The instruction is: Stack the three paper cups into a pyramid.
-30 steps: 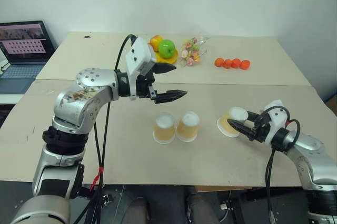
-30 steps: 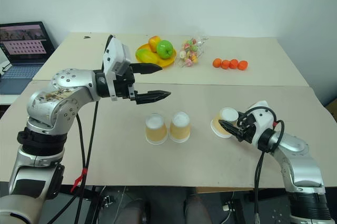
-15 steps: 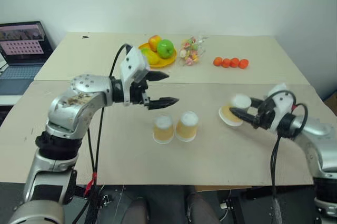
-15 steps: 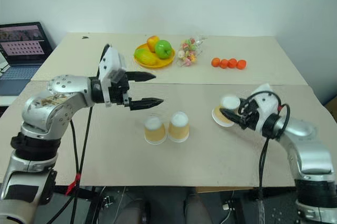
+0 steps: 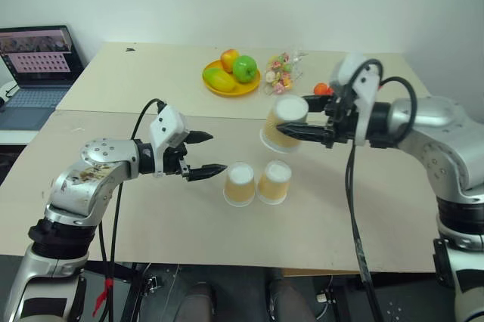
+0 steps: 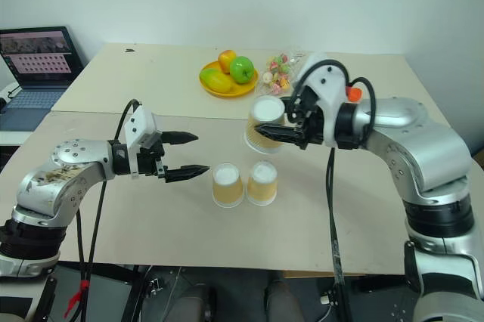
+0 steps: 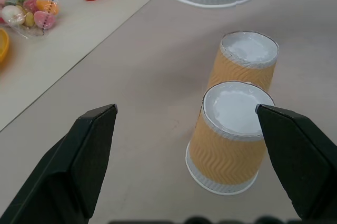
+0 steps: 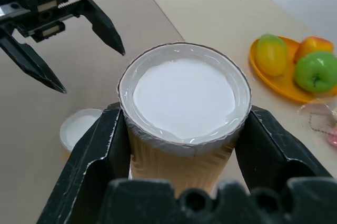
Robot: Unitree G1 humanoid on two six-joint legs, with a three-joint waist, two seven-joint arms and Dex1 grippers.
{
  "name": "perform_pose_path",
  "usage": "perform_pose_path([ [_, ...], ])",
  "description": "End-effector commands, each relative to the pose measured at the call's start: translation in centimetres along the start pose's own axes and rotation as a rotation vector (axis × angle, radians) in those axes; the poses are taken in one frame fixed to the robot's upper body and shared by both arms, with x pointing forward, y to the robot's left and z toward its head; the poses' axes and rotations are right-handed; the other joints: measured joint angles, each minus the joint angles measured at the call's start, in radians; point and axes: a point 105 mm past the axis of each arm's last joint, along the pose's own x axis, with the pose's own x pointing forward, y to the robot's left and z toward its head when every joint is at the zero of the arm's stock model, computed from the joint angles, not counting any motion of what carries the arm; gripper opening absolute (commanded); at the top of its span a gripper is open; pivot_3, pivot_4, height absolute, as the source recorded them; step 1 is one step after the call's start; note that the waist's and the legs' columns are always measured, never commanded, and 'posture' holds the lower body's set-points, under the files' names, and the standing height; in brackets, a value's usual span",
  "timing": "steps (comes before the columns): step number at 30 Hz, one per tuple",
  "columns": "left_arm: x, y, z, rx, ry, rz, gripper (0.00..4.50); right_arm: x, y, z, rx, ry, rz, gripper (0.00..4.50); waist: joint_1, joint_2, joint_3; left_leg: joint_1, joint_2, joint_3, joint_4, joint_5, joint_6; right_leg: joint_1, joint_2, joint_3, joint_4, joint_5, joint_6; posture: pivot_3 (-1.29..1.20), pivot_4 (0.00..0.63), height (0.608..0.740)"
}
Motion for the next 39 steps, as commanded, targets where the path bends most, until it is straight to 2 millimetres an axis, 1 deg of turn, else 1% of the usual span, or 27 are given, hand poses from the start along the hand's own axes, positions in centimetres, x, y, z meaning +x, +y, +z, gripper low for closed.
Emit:
perform_pose_path([
  [1,0.0,-0.3,1.2,0.056,-0.043,0.019,4.5,0.1,0.7,1.7,0.009,-0.023,0.057,2.56,0.0,0.0,0.0,0.0,0.0,-0.001,0.0,0.0,0.0,0.0,0.0,-0.001,0.0,0.0,0.0,0.0,0.15,0.734],
  [7,0.0,-0.4,1.0,0.047,-0.046,0.026,4.5,0.2,1.4,1.6,0.047,-0.014,0.102,2.56,0.0,0.0,0.0,0.0,0.0,-0.001,0.0,0.0,0.0,0.0,0.0,-0.001,0.001,0.0,0.0,0.0,0.15,0.734],
  [10,0.0,-0.4,1.4,0.028,-0.06,0.011,4.5,0.4,2.5,0.3,-0.001,0.029,0.136,2.56,-0.003,0.0,0.0,0.0,0.0,-0.001,0.0,0.0,0.0,0.0,0.0,-0.001,0.001,0.0,0.0,0.0,0.15,0.734],
  [11,0.0,-0.3,1.7,0.026,-0.067,0.009,4.5,0.5,3.4,0.0,-0.028,0.025,0.173,2.56,-0.003,0.0,0.0,0.0,0.0,-0.001,0.0,0.0,0.0,0.0,0.0,-0.001,0.001,0.0,0.0,0.0,0.15,0.734],
  [14,0.0,-0.3,2.0,0.027,-0.073,0.008,4.5,0.5,4.4,-0.2,-0.062,0.009,0.224,2.56,-0.005,0.0,0.0,0.0,0.0,-0.001,0.0,0.0,0.0,0.0,0.0,-0.001,0.0,0.0,0.0,0.0,0.15,0.734],
  [20,0.0,0.1,2.3,0.039,-0.071,0.016,4.5,0.9,4.8,-0.7,-0.07,0.005,0.225,2.56,-0.01,0.0,0.0,0.001,0.0,-0.001,0.0,0.0,0.0,0.0,0.001,-0.001,0.001,0.0,0.0,0.0,0.15,0.734],
  [33,0.3,0.1,2.7,0.051,-0.08,0.01,4.5,1.5,4.9,-0.2,-0.086,-0.034,0.232,2.56,-0.01,0.0,0.0,0.001,0.0,-0.001,0.0,0.0,0.0,0.0,0.001,-0.001,0.001,0.0,0.0,0.0,0.15,0.734],
  [39,0.4,0.0,2.8,0.058,-0.083,0.022,4.5,1.7,4.2,-0.5,-0.096,-0.031,0.216,2.56,-0.01,0.0,0.0,0.001,0.0,-0.001,0.0,0.0,0.0,0.0,0.001,-0.001,0.001,0.0,0.0,0.0,0.15,0.734],
])
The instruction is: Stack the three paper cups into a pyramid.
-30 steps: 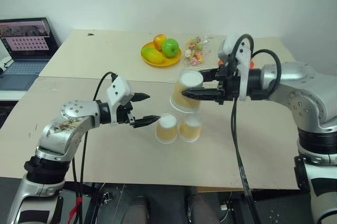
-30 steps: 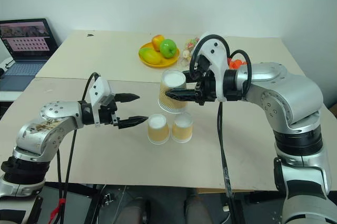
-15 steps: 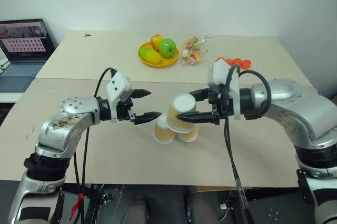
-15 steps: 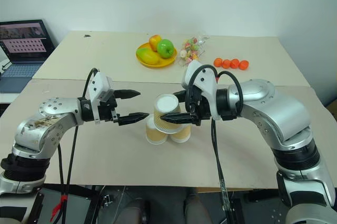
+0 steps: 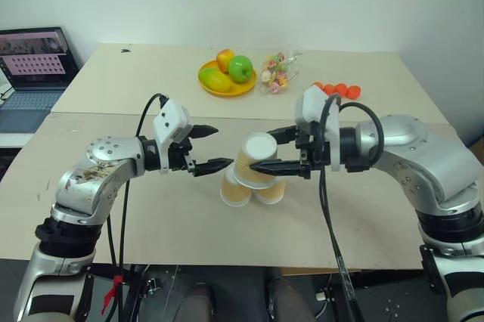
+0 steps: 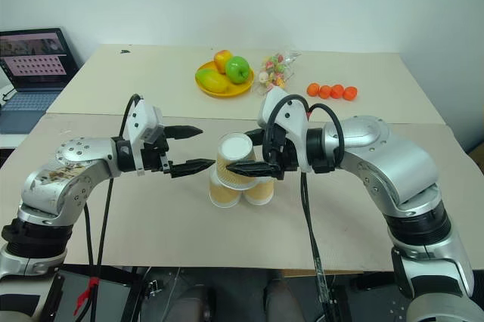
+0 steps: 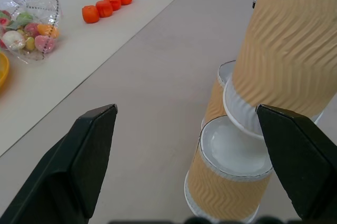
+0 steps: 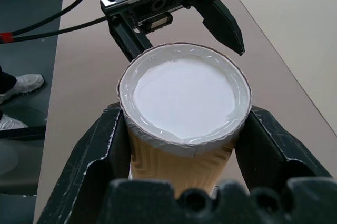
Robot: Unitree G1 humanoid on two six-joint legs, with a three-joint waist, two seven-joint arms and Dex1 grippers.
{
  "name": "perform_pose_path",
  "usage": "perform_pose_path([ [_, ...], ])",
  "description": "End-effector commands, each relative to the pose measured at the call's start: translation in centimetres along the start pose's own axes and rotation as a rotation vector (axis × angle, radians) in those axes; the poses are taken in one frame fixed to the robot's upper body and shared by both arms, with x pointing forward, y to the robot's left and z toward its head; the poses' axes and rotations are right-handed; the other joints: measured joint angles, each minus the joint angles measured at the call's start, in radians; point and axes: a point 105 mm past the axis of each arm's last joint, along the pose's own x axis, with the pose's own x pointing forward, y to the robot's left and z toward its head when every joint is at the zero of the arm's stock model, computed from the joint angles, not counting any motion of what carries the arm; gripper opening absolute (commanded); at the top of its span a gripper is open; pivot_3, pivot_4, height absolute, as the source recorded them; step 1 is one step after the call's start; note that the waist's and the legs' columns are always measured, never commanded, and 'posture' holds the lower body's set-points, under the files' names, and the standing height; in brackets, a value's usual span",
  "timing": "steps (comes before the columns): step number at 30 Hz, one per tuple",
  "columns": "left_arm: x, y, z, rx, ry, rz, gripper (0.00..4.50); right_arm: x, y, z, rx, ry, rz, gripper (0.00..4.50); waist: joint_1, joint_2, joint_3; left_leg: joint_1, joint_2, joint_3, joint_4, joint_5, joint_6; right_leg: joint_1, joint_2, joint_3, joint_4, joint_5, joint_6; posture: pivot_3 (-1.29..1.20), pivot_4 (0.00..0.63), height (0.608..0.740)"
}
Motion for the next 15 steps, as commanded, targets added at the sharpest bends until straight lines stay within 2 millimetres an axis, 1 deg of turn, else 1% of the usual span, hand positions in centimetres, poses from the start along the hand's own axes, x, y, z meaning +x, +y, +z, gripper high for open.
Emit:
perform_pose_path([
  [1,-0.01,-0.11,1.36,0.05,-0.034,0.009,4.5,-0.17,-0.37,1.04,-0.063,-0.029,-0.009,2.56,0.0,0.0,0.0,0.0,0.0,0.0,0.0,0.0,0.0,0.0,0.0,0.0,0.0,0.0,0.0,0.0,0.15,0.734],
  [15,-0.64,0.01,1.61,0.051,-0.024,0.031,4.5,0.19,-1.16,0.71,-0.062,-0.048,-0.009,2.56,-0.001,0.0,0.0,0.0,0.0,0.0,0.0,0.0,0.0,0.0,0.0,0.0,0.0,0.0,0.0,0.0,0.15,0.734],
])
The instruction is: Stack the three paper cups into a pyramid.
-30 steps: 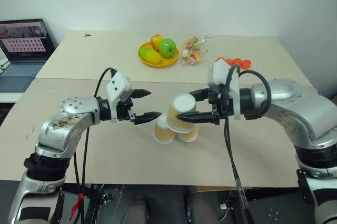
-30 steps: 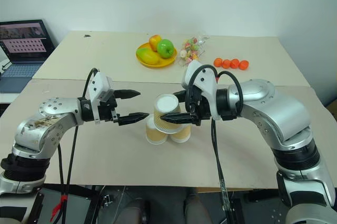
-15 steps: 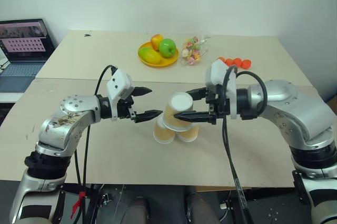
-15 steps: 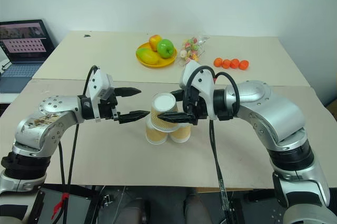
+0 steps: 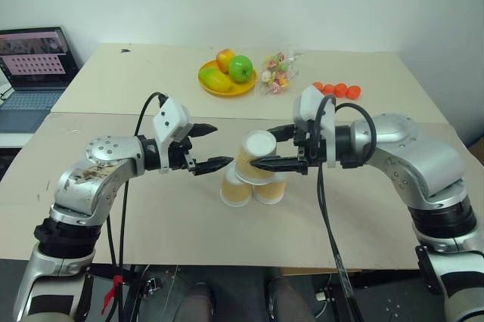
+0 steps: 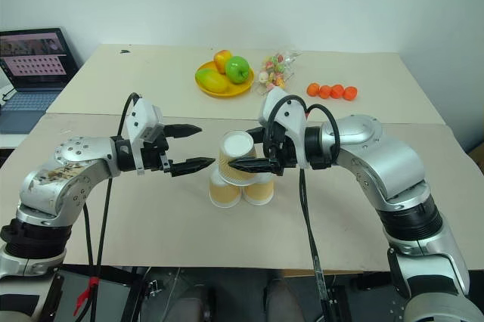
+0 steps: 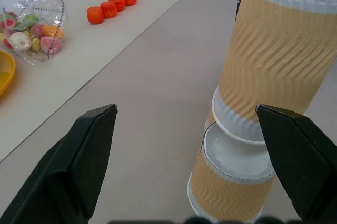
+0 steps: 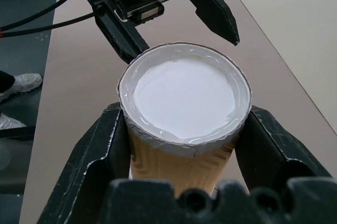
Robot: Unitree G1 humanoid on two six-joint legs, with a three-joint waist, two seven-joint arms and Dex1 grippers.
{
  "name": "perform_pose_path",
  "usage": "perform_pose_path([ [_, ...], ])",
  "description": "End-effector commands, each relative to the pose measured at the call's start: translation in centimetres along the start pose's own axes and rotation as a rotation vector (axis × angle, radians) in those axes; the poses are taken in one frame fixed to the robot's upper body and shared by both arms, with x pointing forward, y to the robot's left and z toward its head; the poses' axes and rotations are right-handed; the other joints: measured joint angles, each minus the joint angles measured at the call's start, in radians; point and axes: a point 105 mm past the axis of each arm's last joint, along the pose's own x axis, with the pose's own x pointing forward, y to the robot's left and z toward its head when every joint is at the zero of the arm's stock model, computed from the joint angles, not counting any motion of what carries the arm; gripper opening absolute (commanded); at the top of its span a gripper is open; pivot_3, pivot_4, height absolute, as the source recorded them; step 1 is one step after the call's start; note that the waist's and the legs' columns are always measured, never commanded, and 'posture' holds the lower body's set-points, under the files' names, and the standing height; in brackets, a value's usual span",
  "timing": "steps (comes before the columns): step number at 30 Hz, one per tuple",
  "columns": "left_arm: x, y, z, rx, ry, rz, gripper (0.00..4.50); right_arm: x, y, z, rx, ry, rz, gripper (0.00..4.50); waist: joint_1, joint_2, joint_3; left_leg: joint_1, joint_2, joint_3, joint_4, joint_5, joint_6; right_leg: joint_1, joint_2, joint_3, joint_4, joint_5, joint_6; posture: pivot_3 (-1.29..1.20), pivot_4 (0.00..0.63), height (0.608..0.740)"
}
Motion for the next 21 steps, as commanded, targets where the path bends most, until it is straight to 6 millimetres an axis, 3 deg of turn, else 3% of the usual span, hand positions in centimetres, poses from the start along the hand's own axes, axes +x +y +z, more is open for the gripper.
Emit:
perform_pose_path([
  [1,-0.45,-0.14,1.42,0.049,-0.03,0.007,4.5,-0.19,-0.14,1.47,-0.067,-0.041,-0.006,2.56,0.0,0.0,0.0,0.0,0.0,0.0,0.0,0.0,0.0,0.0,0.0,0.0,0.0,0.0,0.0,0.0,0.15,0.734],
  [5,-0.47,-0.03,1.46,0.054,-0.027,0.01,4.5,-0.26,-0.39,1.18,-0.068,-0.031,-0.013,2.56,0.0,0.0,0.0,0.0,0.0,0.0,0.0,0.0,0.0,0.0,0.0,0.0,0.0,0.0,0.0,0.0,0.15,0.734],
  [6,-0.44,0.02,1.51,0.055,-0.028,0.01,4.5,-0.3,-0.4,1.14,-0.069,-0.03,-0.013,3.04,0.0,0.0,0.0,0.0,0.0,0.0,0.0,0.0,0.0,0.0,0.0,0.0,0.0,0.0,0.0,0.0,0.15,0.734],
  [11,-0.33,0.18,1.65,0.06,-0.033,0.015,4.5,-0.37,-0.45,1.1,-0.077,-0.024,-0.019,4.46,0.0,0.0,0.0,0.0,0.0,0.0,0.0,0.0,0.0,0.0,0.0,0.0,0.0,0.0,0.0,0.0,0.15,0.734],
  [21,-0.07,0.31,1.75,0.063,-0.04,0.019,4.5,-0.63,-0.25,1.63,-0.088,-0.03,-0.018,4.46,0.0,0.0,0.0,0.0,0.0,0.0,0.0,0.0,0.0,0.0,0.0,0.0,0.0,0.0,0.0,0.0,0.15,0.734],
])
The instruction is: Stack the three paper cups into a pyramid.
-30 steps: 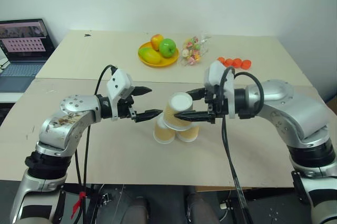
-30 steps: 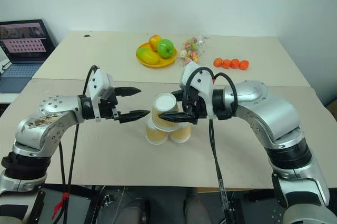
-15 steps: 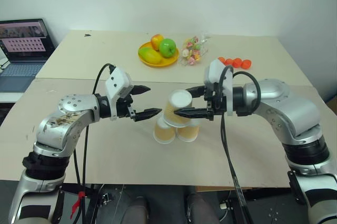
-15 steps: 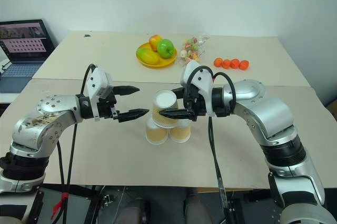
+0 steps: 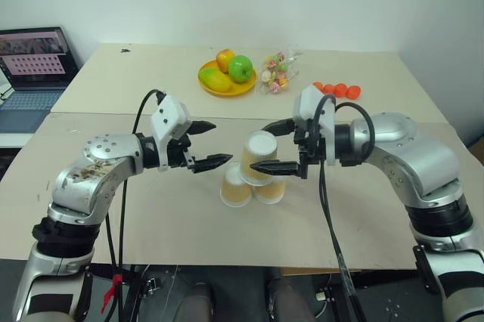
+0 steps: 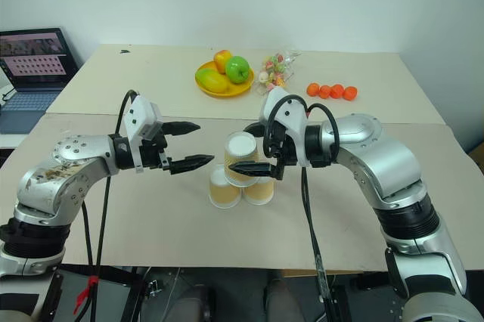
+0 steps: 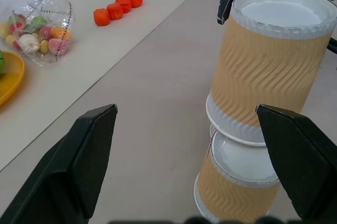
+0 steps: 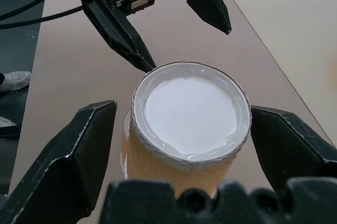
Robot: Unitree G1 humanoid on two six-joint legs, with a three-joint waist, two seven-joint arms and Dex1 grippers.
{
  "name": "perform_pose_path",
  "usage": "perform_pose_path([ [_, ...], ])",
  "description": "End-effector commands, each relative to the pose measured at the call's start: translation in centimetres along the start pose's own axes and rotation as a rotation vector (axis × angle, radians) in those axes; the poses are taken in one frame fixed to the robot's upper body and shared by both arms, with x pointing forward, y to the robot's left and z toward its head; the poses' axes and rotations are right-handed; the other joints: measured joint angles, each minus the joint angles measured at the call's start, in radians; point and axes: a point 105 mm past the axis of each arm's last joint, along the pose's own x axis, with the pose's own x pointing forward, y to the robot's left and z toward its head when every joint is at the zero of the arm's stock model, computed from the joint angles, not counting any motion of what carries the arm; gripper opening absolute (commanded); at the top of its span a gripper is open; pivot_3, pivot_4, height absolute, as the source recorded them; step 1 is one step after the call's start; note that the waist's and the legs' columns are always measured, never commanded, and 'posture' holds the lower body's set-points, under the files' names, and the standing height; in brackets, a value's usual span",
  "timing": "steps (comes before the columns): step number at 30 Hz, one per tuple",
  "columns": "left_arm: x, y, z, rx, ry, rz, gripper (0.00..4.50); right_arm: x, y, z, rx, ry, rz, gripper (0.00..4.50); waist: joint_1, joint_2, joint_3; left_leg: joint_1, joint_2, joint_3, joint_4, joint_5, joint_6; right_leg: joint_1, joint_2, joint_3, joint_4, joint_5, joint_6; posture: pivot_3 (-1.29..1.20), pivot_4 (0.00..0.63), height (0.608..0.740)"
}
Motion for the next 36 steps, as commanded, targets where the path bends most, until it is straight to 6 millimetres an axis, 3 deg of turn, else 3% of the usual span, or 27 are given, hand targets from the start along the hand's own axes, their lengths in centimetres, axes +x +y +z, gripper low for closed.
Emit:
perform_pose_path([
  [1,-0.1,0.2,1.4,0.052,-0.035,0.009,4.5,-0.7,0.1,1.9,-0.067,-0.041,-0.006,4.46,0.0,0.0,0.0,0.0,0.0,0.0,0.0,0.0,0.0,0.0,0.0,0.0,0.0,0.0,0.0,0.0,0.15,0.734],
  [10,0.1,0.0,1.3,0.047,-0.038,0.002,4.5,-1.2,0.4,2.9,-0.039,-0.072,0.016,4.46,0.0,0.0,0.0,0.0,0.0,0.0,0.0,0.0,0.0,0.0,0.0,0.0,0.0,0.0,0.0,0.0,0.15,0.734],
  [27,0.3,0.2,1.4,0.048,-0.046,0.005,4.5,-2.8,-1.9,5.0,-0.086,-0.12,-0.103,4.46,0.0,0.0,0.0,0.0,0.0,0.0,0.0,0.0,0.0,0.0,0.0,0.0,0.0,0.0,0.0,0.0,0.15,0.734],
  [30,-0.4,1.3,1.8,0.015,-0.068,0.054,4.5,-5.9,-3.4,6.3,-0.061,-0.159,-0.176,4.46,0.001,0.0,0.0,0.0,0.0,0.0,0.0,0.0,0.0,0.0,0.0,0.0,0.0,0.0,0.0,0.0,0.15,0.734],
  [33,-2.1,2.7,2.4,-0.059,-0.118,0.125,4.5,-9.6,-4.5,5.0,-0.029,-0.122,-0.262,4.46,0.01,0.0,0.0,-0.001,0.0,-0.001,0.0,0.0,0.0,0.0,0.0,-0.001,-0.001,0.0,0.0,0.0,0.15,0.734],
  [36,-4.6,3.7,2.5,-0.112,-0.123,0.179,4.5,-12.6,-4.1,3.4,0.031,-0.102,-0.293,4.46,0.013,-0.001,0.001,-0.002,0.0,-0.001,-0.001,0.0,0.0,0.0,-0.001,-0.002,-0.003,0.0,0.0,0.0,0.15,0.734],
])
